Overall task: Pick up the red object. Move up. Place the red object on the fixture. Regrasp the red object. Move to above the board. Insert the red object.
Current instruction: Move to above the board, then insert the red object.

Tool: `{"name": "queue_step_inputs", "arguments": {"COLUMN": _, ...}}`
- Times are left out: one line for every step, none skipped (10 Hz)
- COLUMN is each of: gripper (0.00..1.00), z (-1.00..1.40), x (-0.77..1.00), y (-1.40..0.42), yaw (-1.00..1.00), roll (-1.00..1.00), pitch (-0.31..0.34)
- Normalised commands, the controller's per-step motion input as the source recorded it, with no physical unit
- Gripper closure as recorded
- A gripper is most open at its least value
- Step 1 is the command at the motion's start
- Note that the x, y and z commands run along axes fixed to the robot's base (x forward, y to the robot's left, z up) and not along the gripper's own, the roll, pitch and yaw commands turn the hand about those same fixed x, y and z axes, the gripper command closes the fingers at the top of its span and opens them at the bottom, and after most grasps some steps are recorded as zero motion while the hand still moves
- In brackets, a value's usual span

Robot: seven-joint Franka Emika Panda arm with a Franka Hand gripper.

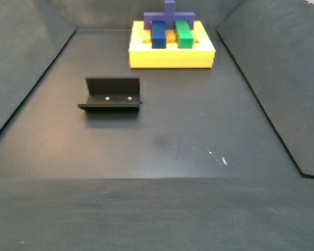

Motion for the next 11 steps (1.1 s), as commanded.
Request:
{"name": "queue_step_inputs", "arguments": {"gripper": 1.0, "z": 0.05, "x": -0.23, "y": -0.23, "yaw": -0.01, "roll": -1.0, "pitch": 0.111}}
{"name": "queue_step_inputs", "arguments": {"gripper": 1.0, "z": 0.04, "x": -0.18, "y": -0.15, "yaw": -0.01, "roll": -1.0, "pitch": 0.102}}
{"name": "queue_step_inputs", "arguments": {"gripper": 1.0, "z": 0.01, "x": -0.13, "y": -0.06, "yaw": 0.0, "roll": -1.0, "pitch": 0.072}}
{"name": "queue_step_inputs", "arguments": {"gripper": 1.0, "z": 0.01, "x": -0.09, "y": -0.02, "yaw": 0.0, "roll": -0.79, "pitch": 0.044}}
{"name": "queue_step_inputs", "arguments": {"gripper": 1.0, "z": 0.0, "x": -0.06, "y": 0.0, "yaw": 0.0, "roll": -0.5, "pitch": 0.012}}
{"name": "queue_step_inputs", "arguments": {"gripper": 1.0, "z": 0.0, "x": -0.05, "y": 0.0, "yaw": 0.0, "roll": -0.38, "pitch": -0.001}}
{"name": "queue_step_inputs", "arguments": {"gripper": 1.0, "z": -0.43, "x": 0.0, "y": 0.01, "yaw": 0.0, "roll": -0.01, "pitch": -0.067}}
{"name": "queue_step_inputs", "arguments": {"gripper": 1.0, "z": -0.84, "x": -0.05, "y": 0.14, "yaw": 0.0, "roll": -0.04, "pitch": -0.203}}
{"name": "queue_step_inputs", "arguments": {"gripper": 1.0, "z": -0.84, "x": 0.0, "y": 0.17, "yaw": 0.07, "roll": -0.05, "pitch": -0.199}}
{"name": "queue_step_inputs", "arguments": {"gripper": 1.0, "z": -0.83, "x": 0.0, "y": 0.19, "yaw": 0.11, "roll": -0.06, "pitch": -0.206}}
{"name": "queue_step_inputs", "arguments": {"gripper": 1.0, "z": -0.81, "x": 0.0, "y": 0.19, "yaw": 0.14, "roll": -0.08, "pitch": -0.209}}
